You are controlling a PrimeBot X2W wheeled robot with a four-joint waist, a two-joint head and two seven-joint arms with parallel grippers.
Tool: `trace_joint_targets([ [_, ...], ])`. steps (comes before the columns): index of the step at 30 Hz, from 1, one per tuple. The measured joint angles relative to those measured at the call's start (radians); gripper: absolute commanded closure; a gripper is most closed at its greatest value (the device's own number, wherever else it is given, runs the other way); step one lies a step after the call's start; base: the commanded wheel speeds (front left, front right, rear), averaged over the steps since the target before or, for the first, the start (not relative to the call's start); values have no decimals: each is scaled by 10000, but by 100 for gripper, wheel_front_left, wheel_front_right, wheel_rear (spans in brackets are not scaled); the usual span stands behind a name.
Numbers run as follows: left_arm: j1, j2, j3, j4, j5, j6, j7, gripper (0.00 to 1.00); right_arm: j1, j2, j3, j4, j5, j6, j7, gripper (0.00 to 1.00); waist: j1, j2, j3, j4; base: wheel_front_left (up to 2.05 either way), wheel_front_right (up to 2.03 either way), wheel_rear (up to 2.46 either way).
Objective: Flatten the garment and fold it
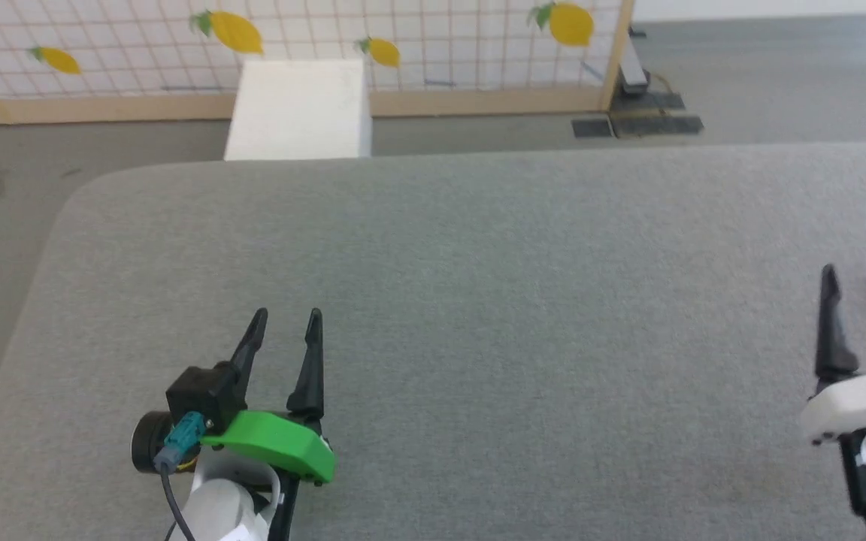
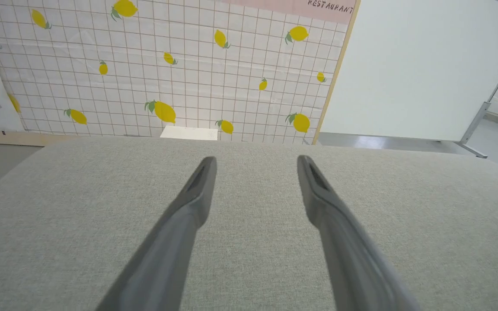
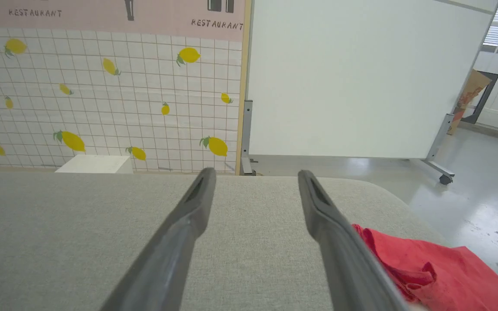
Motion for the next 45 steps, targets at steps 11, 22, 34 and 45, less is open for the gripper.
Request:
trace_joint_targets([
  [11, 174, -13, -284, 268, -69, 75, 0, 0, 1816, 658, 1183, -1338, 238, 0, 194, 0, 0, 0, -694, 909, 0, 0, 0],
  [22, 345, -15, -506, 341, -178, 180, 0, 0, 2270, 662, 1214, -1241, 673, 0, 63, 0, 1, 0, -726, 1098, 0, 0, 0],
  [34, 347, -19, -476, 376, -334, 190, 0, 0, 2270, 662, 1214, -1154, 775, 0, 59, 0, 1, 0, -700, 1028, 0, 0, 0],
  [45, 340, -15, -520, 380, -336, 182, 8, 100, 2269, 660, 1216, -1149, 784, 0, 69, 100, 0, 0, -697, 1012, 0, 0, 0],
])
